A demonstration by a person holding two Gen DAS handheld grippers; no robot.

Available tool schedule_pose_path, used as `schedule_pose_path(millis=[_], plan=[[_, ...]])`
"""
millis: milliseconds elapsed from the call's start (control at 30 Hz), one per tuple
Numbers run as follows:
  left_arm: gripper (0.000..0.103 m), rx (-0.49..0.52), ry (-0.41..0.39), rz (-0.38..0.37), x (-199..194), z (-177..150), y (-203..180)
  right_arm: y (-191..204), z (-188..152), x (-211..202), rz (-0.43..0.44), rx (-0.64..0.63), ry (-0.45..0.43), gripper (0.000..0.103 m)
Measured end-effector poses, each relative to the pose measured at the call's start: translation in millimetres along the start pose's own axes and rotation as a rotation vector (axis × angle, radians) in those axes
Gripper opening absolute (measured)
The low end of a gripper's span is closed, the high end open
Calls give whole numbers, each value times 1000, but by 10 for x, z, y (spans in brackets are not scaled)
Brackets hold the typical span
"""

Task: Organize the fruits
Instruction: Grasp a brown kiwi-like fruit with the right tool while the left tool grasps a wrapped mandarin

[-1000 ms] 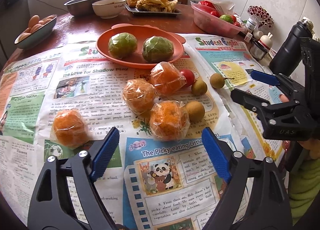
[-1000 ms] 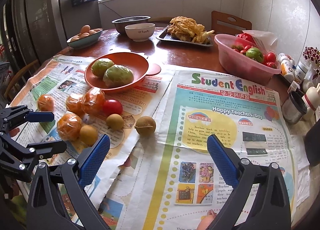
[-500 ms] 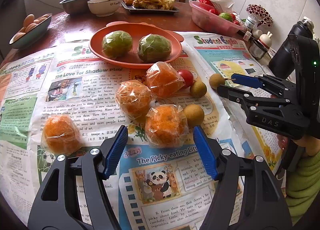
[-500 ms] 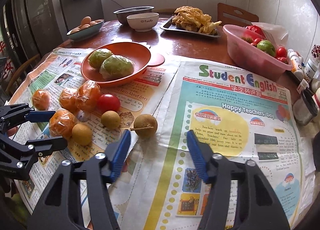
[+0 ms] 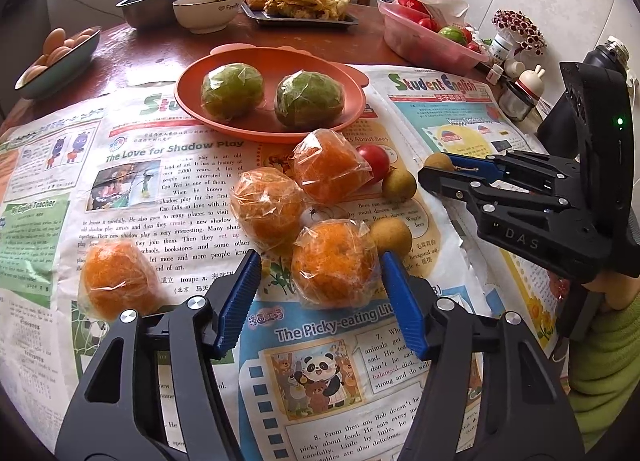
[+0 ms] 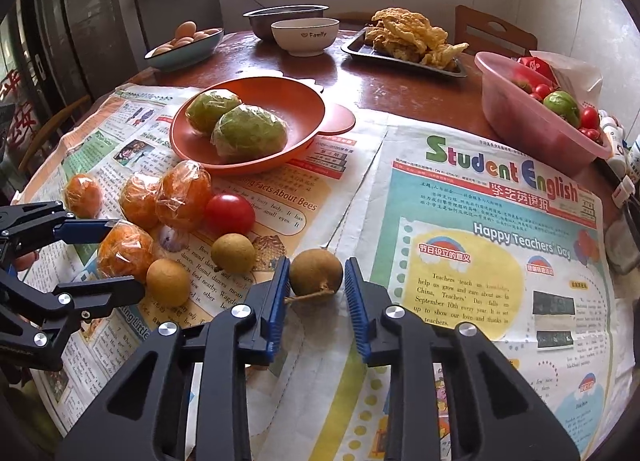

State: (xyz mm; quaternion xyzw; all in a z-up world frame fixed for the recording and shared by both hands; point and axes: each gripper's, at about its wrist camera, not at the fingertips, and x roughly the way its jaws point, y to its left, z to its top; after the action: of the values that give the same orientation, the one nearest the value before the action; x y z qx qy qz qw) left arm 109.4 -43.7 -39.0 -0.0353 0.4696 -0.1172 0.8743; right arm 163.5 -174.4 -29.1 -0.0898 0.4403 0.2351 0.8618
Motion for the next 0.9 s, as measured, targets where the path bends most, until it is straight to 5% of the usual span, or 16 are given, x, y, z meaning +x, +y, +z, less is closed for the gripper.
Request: schedule_pose_path(millis=[400, 900], plan=[[36, 25, 2, -16, 16, 23, -21, -5, -10, -60, 19, 16, -13, 25], [34, 22, -8, -59, -169, 26, 10, 42, 20, -209, 34, 20, -37, 25]])
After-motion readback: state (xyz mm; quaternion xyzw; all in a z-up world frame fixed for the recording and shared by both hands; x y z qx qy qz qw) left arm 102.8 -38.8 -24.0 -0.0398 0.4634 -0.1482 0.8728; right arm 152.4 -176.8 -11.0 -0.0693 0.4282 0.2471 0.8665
